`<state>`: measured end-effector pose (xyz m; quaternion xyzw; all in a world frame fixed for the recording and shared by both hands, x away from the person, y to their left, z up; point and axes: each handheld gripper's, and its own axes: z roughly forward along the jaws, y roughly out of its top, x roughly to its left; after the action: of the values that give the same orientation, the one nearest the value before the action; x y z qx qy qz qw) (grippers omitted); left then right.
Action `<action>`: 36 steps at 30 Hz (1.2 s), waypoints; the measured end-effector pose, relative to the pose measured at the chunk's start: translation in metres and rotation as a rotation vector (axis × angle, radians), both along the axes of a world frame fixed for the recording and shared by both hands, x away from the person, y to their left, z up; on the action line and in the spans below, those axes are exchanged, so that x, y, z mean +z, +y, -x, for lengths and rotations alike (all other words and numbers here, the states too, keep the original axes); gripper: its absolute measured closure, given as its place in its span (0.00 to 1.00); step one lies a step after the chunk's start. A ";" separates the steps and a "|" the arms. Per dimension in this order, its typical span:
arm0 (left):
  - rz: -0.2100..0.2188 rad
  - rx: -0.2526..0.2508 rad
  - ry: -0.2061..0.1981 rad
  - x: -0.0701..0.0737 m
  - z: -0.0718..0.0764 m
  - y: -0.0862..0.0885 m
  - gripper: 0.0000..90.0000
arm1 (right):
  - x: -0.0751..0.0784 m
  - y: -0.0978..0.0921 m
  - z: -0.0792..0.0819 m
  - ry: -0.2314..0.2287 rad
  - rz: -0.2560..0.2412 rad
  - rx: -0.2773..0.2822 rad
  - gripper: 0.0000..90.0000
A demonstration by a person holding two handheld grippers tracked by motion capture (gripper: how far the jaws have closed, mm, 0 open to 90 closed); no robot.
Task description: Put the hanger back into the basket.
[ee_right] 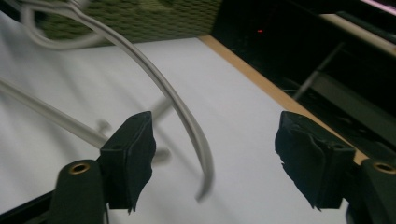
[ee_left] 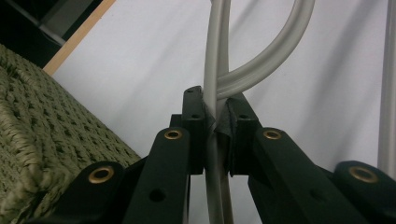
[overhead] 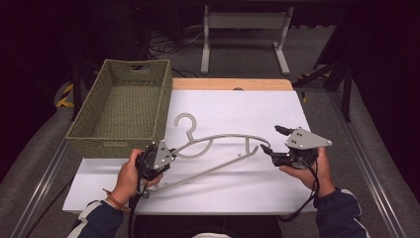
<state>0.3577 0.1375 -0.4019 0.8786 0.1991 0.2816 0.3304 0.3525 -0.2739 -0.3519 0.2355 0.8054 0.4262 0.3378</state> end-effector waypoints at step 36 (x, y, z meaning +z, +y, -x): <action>0.339 0.117 -0.116 0.063 -0.020 0.032 0.91 | -0.060 -0.028 -0.016 0.046 -0.097 -0.145 0.19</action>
<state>0.3775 0.1696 -0.3388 0.7796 0.2752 0.3131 0.4675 0.3686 -0.3018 -0.4118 0.3189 0.7724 0.4335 0.3373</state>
